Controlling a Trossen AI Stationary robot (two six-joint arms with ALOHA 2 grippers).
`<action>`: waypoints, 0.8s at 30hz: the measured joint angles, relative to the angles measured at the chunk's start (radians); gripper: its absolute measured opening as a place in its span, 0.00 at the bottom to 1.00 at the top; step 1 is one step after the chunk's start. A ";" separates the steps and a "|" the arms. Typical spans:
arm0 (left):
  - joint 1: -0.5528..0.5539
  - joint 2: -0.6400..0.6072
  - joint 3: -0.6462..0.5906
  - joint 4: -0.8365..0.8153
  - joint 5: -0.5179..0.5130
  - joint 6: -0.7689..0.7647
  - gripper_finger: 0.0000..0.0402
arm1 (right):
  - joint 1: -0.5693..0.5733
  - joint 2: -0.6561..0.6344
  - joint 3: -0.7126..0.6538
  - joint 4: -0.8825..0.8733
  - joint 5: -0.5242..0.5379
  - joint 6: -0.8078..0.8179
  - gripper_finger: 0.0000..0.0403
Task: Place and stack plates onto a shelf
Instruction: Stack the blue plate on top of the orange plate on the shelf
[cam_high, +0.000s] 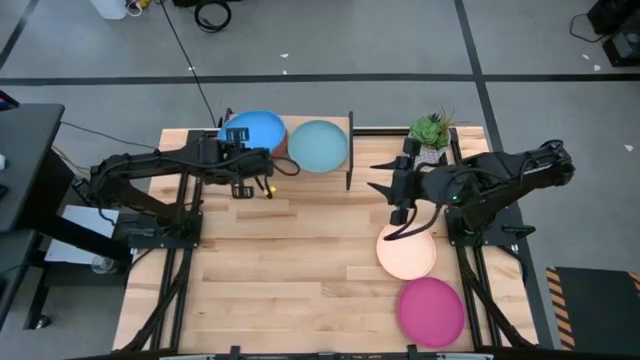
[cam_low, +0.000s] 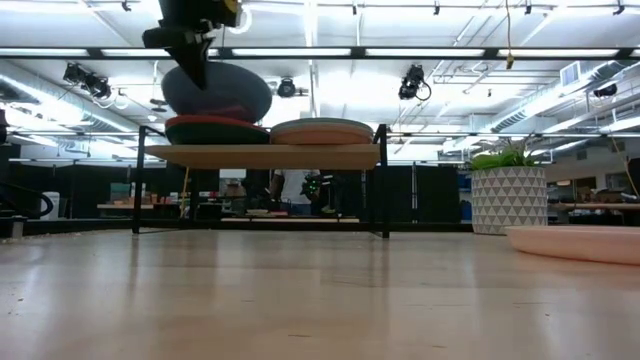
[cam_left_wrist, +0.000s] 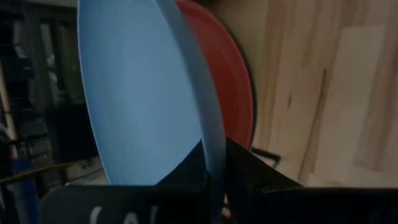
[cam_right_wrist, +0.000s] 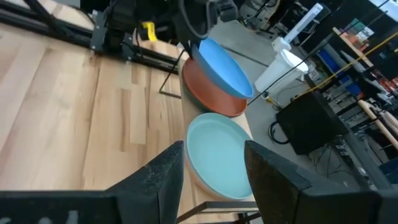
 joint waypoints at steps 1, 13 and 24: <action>0.009 -0.001 0.000 -0.007 0.009 -0.003 0.08 | -0.002 0.006 0.000 -0.001 -0.002 0.000 0.43; 0.086 0.011 0.001 0.029 0.116 0.049 0.09 | -0.014 0.028 -0.001 -0.022 -0.006 0.000 0.43; 0.091 0.078 0.000 0.054 0.082 0.080 0.30 | -0.015 0.028 -0.001 -0.023 -0.010 0.004 0.43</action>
